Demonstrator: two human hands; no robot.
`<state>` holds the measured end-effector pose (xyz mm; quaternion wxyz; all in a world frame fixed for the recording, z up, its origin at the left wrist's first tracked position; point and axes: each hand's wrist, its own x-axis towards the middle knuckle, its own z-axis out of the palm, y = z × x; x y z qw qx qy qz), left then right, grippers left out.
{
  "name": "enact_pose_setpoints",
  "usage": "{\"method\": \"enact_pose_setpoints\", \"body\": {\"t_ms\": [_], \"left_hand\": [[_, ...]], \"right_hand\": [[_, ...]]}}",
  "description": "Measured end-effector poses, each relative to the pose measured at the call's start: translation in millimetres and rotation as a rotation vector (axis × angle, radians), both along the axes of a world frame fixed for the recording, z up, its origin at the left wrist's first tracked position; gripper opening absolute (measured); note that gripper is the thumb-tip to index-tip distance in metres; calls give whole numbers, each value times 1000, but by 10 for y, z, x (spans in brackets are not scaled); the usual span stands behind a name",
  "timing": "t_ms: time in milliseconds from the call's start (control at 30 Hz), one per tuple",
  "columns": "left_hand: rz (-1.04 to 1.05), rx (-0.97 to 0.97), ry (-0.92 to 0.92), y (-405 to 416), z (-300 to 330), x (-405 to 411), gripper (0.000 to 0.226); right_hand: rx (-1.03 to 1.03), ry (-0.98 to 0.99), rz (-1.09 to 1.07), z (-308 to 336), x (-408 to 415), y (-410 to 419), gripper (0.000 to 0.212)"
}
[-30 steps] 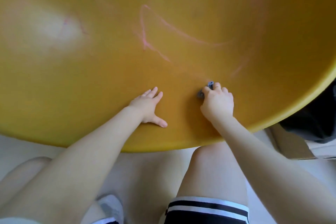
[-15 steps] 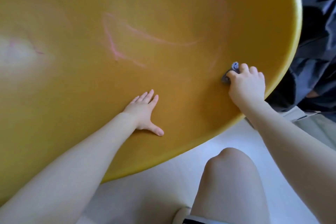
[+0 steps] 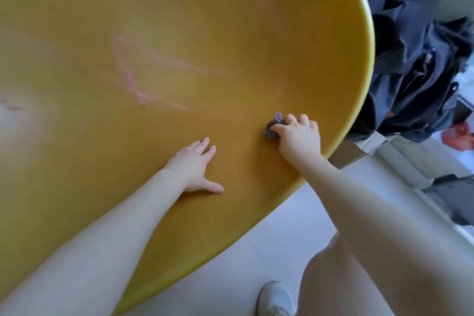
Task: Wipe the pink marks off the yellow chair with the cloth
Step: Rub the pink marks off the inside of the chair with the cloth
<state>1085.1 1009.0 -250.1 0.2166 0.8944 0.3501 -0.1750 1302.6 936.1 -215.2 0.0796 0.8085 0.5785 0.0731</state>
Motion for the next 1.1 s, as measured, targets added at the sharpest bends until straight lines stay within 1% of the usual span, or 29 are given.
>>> {"method": "enact_pose_setpoints", "body": {"t_ms": [67,133,200,267,300,367,433,467,500,533,600,667,700,767,833,867,933,967,1000,1033,1100], "left_hand": [[-5,5,3,8,-19,2,103],[8,16,-6,58,-36,5,94],[10,44,-27,142,-16,31,82],[-23,136,-34,218,43,105,80],[-34,193,-30,259,69,156,85],[-42,288,-3,366,108,289,103],[-72,354,34,495,130,428,118],[-93,375,55,556,138,493,123],[-111,390,82,604,139,550,128],[-125,404,115,645,139,605,133],[-140,401,194,725,124,701,140],[-114,333,257,791,100,767,143],[-98,294,270,818,84,786,144],[-88,250,256,846,66,803,145],[-84,233,217,840,56,772,145],[-79,227,199,836,58,748,144],[-70,215,178,827,73,712,143],[-69,214,173,827,84,708,142],[-68,216,168,826,93,713,142],[-66,217,161,826,95,715,142],[-61,211,154,825,84,717,142]], "right_hand": [[130,-51,-205,64,156,116,35],[249,-2,-309,-40,129,244,28],[239,87,-270,-196,-70,289,26],[129,185,-87,-364,-345,237,32],[73,227,0,-400,-452,209,35],[-1,244,138,-354,-439,195,37],[-59,165,279,-264,-183,276,36],[-43,90,316,-207,-11,338,35],[11,-2,308,-141,176,416,35],[106,-78,245,-72,363,499,33],[274,-136,95,36,637,677,26],[360,-125,30,80,680,834,21],[407,-88,17,53,632,883,21],[405,17,49,-141,451,863,28],[309,81,182,-321,174,708,40],[215,102,216,-358,37,618,42],[46,110,281,-342,-59,553,37],[-7,110,315,-332,-3,576,36],[-8,101,326,-291,74,621,35],[42,63,324,-253,165,676,34],[268,-36,254,-142,439,833,37]]}}
